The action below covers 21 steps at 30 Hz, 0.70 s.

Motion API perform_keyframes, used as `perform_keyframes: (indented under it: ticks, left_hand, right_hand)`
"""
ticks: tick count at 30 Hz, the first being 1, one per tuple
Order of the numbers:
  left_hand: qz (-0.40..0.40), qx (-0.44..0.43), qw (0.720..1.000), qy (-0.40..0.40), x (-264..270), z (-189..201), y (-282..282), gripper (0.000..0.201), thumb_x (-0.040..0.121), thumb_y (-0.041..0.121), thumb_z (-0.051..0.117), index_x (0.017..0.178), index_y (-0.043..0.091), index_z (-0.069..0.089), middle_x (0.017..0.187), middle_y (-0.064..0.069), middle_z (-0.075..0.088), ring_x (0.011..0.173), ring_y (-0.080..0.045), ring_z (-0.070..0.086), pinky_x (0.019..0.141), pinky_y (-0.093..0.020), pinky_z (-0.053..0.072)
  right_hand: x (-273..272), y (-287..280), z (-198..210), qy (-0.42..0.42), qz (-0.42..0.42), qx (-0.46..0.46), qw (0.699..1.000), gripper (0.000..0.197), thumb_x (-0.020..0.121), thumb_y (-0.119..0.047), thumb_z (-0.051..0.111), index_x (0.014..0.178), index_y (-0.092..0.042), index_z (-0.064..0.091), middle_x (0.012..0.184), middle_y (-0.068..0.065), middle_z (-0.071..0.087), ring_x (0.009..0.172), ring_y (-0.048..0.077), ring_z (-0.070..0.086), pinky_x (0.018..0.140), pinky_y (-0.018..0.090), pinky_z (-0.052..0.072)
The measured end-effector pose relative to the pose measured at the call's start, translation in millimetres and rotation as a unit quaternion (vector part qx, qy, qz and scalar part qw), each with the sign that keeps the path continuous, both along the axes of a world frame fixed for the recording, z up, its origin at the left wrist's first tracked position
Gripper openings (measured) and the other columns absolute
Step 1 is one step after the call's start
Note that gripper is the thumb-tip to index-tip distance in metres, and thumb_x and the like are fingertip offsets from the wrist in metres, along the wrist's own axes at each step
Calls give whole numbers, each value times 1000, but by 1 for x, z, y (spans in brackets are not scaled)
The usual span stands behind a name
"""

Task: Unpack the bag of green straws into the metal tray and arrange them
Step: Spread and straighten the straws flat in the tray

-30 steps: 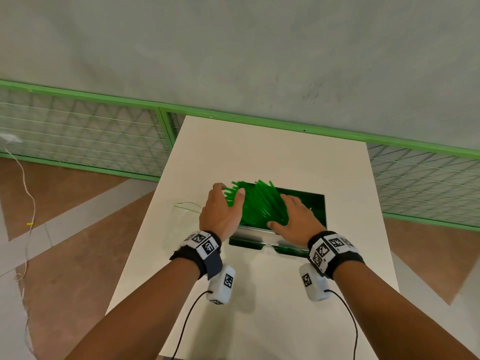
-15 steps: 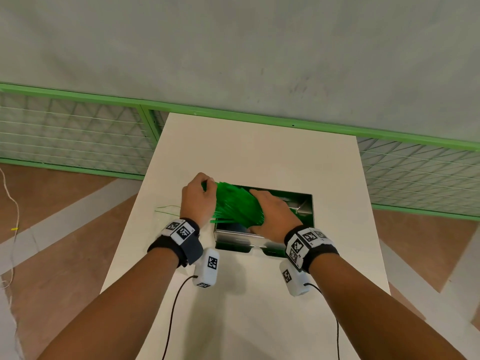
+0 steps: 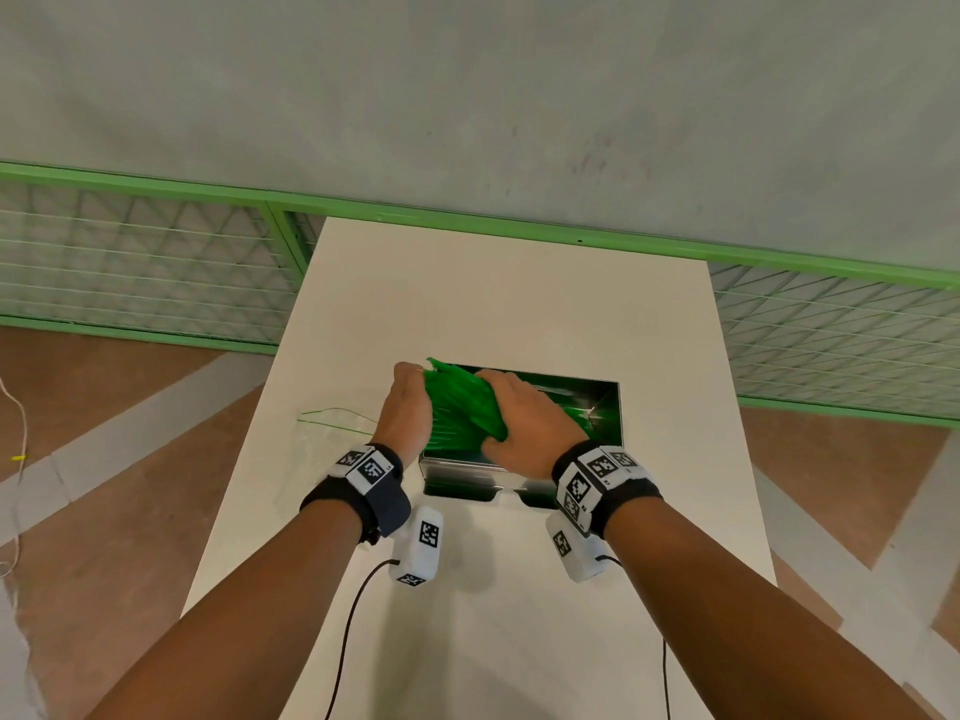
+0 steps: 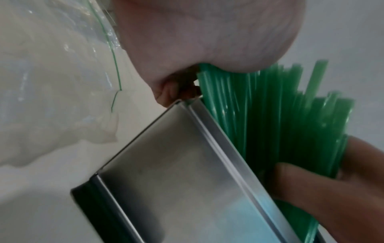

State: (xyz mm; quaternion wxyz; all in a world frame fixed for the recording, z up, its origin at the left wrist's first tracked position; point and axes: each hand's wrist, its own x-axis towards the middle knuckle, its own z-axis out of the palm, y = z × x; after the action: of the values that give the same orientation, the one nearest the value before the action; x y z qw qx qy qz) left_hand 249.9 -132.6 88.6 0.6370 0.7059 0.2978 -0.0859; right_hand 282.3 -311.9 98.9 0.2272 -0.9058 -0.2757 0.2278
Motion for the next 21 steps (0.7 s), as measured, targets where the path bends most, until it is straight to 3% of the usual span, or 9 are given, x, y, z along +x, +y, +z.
perform_keyframes:
  ticks: [2,5,7,10,13,16,18,21]
  left_hand:
    - [10,-36,999,8,2,-18,6,43,77,62,25,98,35,51,127,-15,56,114,-31,59,104,-55,48]
    - [10,-78,996,29,4,-40,14,63,76,70,31,120,33,58,140,-13,55,124,-28,58,111,-53,43]
    - [19,-68,997,-7,2,-19,8,57,85,58,33,130,32,56,137,-7,58,124,-24,58,109,-47,45]
    - [84,-84,989,-85,2,16,0,48,94,36,33,125,22,68,129,-6,67,120,-22,61,103,-41,48]
    - [116,-118,981,-105,7,23,1,48,98,28,32,123,13,71,127,-6,71,120,-19,62,96,-32,47]
    - [28,-20,993,-111,7,19,-4,42,98,34,40,119,20,73,126,0,71,120,-18,63,103,-36,49]
    - [-37,58,992,-109,4,7,-5,39,105,32,38,130,23,67,135,0,66,123,-16,60,103,-29,46]
    - [-79,76,989,-102,0,-5,-6,44,109,38,32,147,25,51,152,5,52,134,-9,48,109,-21,33]
  right_hand:
    - [2,4,3,-11,8,-5,1000,82,81,-28,69,152,-20,29,135,7,53,110,26,58,89,45,55]
    - [7,6,8,-29,13,-14,999,78,83,-28,69,151,-20,31,133,6,56,109,26,60,86,46,55]
    - [10,6,13,-38,12,-29,999,74,85,-28,69,149,-20,34,130,6,57,108,27,61,85,45,55]
    - [13,5,15,-43,26,-78,996,73,85,-24,69,148,-17,34,128,8,55,107,29,60,81,43,54]
    - [11,8,12,-49,50,-128,989,78,83,-20,71,150,-14,31,135,12,47,114,32,56,84,43,53]
    - [6,14,10,-63,65,-117,989,87,84,-17,71,156,-12,23,141,14,43,120,33,52,93,44,50]
    - [3,17,11,-73,77,-77,991,88,86,-19,69,158,-12,19,143,15,42,123,33,51,98,45,49]
    - [5,15,14,-94,81,-46,991,92,90,-34,71,160,-11,15,148,16,41,127,33,50,106,45,45]
